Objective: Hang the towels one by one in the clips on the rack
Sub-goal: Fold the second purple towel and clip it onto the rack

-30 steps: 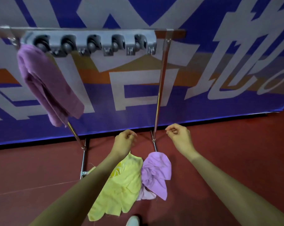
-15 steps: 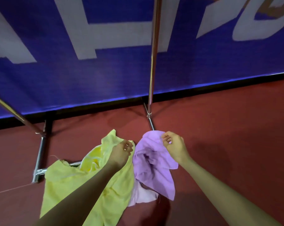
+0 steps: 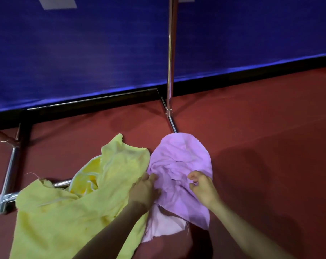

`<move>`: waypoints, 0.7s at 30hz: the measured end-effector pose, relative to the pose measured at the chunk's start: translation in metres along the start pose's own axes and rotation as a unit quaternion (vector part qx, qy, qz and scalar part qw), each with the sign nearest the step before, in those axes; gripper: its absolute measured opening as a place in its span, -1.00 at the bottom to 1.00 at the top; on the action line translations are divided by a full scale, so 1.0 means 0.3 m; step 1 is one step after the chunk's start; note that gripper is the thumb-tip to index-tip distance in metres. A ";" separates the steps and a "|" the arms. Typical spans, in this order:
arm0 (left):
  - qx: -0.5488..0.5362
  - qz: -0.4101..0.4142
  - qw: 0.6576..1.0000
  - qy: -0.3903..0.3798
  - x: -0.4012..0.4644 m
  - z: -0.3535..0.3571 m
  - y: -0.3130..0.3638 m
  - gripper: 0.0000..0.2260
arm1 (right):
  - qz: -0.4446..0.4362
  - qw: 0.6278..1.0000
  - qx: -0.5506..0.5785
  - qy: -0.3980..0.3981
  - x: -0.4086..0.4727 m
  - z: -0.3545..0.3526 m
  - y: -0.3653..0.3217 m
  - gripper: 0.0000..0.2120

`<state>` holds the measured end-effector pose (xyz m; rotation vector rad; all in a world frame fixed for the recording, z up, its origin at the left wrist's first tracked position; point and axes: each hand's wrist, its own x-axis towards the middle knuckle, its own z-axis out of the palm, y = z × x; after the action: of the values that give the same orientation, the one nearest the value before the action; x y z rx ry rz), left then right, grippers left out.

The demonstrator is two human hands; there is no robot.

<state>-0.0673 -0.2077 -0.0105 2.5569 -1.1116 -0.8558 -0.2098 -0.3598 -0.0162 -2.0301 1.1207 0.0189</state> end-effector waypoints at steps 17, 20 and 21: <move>-0.467 -0.084 0.876 0.086 -0.018 -0.207 0.106 -0.75 | 0.036 0.995 0.047 0.074 -0.085 -0.132 -0.122 -0.79; -0.495 -0.073 0.862 0.081 -0.118 -0.421 0.210 -0.76 | 0.037 0.993 0.077 0.083 -0.191 -0.263 -0.272 -0.78; -0.488 -0.067 0.867 0.080 -0.161 -0.494 0.249 -0.77 | 0.031 0.992 0.086 0.085 -0.232 -0.302 -0.320 -0.77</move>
<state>-0.0500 -0.2279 0.1602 1.7855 -0.2828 -0.8947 -0.2141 -0.3418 0.1318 -1.8702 1.2469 -0.2159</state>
